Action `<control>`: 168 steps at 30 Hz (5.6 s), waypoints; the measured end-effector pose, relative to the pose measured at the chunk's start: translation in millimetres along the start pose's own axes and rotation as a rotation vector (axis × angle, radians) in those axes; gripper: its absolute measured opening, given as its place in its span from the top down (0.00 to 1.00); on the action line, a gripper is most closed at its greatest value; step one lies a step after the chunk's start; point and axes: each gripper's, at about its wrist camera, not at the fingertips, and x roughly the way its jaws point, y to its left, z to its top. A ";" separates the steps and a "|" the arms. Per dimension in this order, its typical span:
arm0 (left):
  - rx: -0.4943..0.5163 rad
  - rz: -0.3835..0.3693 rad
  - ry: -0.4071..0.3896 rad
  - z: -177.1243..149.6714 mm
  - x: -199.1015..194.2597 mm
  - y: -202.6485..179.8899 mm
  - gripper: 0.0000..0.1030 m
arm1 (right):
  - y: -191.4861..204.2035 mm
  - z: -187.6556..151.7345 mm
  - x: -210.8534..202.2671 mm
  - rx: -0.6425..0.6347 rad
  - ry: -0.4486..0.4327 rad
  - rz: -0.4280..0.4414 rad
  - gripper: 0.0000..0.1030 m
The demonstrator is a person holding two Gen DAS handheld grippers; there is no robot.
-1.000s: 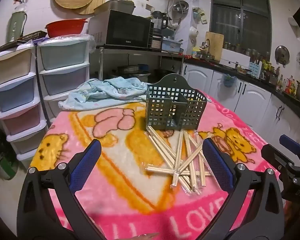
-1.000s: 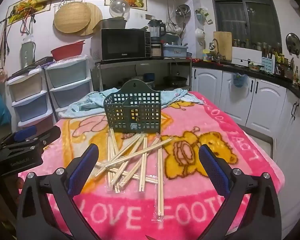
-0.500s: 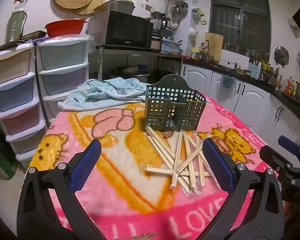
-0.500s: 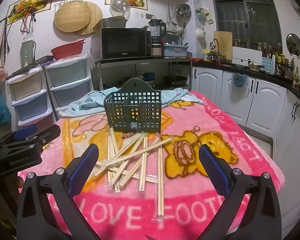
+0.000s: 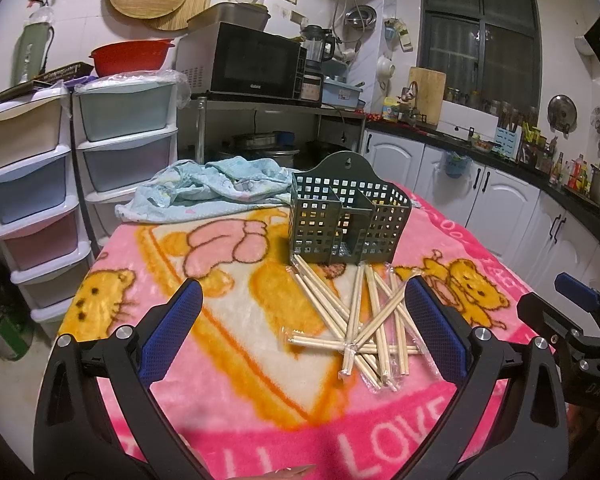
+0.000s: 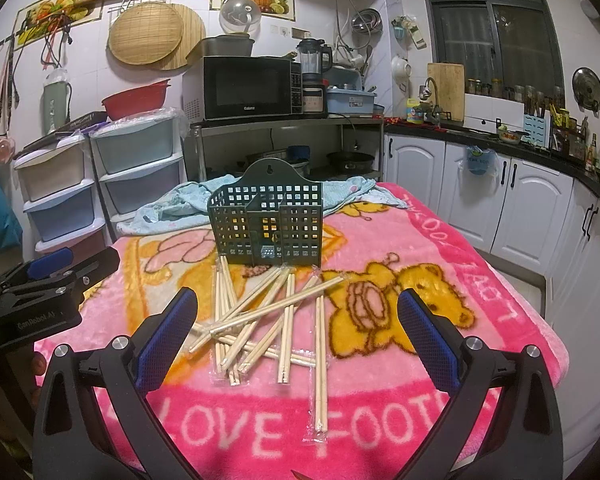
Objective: Organize utensils
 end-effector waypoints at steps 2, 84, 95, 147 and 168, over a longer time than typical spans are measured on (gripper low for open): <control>0.001 0.001 -0.001 -0.1 0.2 -0.2 0.09 | -0.1 0.1 -0.1 0.000 0.000 0.001 0.06; -0.300 -0.227 0.466 -26.0 115.6 45.0 0.27 | -81.6 28.1 186.8 0.095 0.407 0.071 0.06; -0.399 -0.281 0.542 -39.9 138.6 46.8 0.43 | -83.6 12.2 217.1 0.142 0.507 0.121 0.19; -0.315 -0.237 0.346 19.3 97.6 98.1 0.99 | -53.9 89.1 186.6 0.205 0.383 0.396 0.94; -0.202 -0.279 0.154 107.1 51.6 84.6 0.99 | -17.5 136.5 133.2 0.012 0.234 0.446 0.95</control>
